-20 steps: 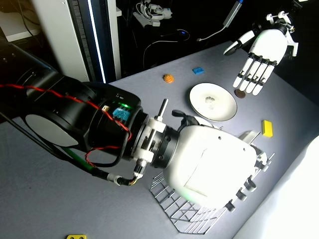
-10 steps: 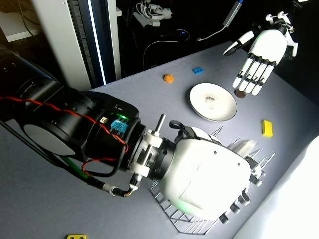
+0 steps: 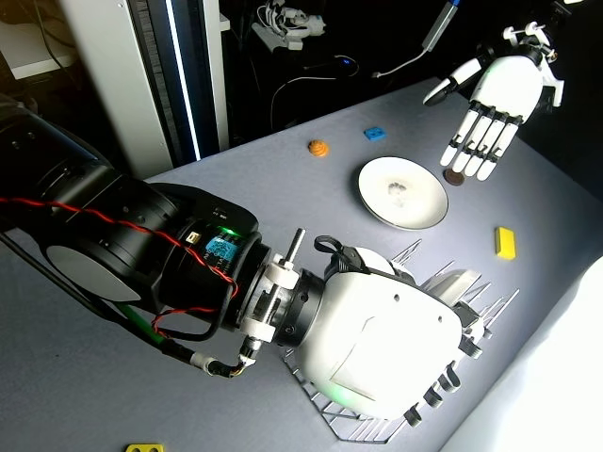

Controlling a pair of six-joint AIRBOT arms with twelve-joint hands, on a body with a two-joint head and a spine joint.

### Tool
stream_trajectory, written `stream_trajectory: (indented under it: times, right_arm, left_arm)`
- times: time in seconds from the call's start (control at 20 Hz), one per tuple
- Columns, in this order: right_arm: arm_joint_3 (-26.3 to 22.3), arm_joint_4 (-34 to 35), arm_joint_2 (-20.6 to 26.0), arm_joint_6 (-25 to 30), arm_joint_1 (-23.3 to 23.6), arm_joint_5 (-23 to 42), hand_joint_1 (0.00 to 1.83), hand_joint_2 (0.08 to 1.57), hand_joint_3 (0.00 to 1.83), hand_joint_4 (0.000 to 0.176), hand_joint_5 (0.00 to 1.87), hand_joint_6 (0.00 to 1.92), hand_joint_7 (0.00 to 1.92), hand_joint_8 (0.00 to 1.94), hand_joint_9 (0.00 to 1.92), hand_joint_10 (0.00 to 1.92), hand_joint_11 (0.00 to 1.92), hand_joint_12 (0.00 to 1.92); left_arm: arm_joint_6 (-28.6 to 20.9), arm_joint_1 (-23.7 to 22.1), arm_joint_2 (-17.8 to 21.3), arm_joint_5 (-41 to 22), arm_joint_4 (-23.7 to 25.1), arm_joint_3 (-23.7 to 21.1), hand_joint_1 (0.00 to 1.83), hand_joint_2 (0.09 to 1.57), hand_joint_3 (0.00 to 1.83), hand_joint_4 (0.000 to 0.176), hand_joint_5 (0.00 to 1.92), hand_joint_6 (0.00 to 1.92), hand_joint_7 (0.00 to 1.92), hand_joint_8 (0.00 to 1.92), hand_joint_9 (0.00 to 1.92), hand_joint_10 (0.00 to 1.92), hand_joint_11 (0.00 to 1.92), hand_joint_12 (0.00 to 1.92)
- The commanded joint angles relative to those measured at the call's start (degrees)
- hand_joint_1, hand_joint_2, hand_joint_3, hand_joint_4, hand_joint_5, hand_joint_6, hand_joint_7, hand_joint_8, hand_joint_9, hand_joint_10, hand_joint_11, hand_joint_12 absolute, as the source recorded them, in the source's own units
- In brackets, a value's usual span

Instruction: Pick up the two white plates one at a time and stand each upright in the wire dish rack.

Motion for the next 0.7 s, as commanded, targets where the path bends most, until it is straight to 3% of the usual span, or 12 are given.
stream_trajectory:
  times: [0.0,0.65]
  right_arm:
    - [0.36,1.39,0.42,1.12,0.37,9.28,1.37,1.12,0.0,0.0,0.86,1.08,0.98,0.96,0.95,1.14,0.81,1.1]
    - [1.34,0.78,0.29,2.85,-1.92,11.57,1.38,1.1,0.0,0.0,0.91,1.03,1.01,0.9,0.99,1.08,0.83,1.08]
  left_arm:
    - [0.08,-0.28,0.08,-1.56,-4.6,0.32,0.0,1.06,0.0,0.0,0.12,0.0,0.1,0.0,0.08,0.0,0.0,0.22]
    - [0.15,-0.28,0.03,-1.55,-4.59,0.38,0.0,1.06,0.0,0.0,0.11,0.0,0.09,0.0,0.07,0.0,0.0,0.19]
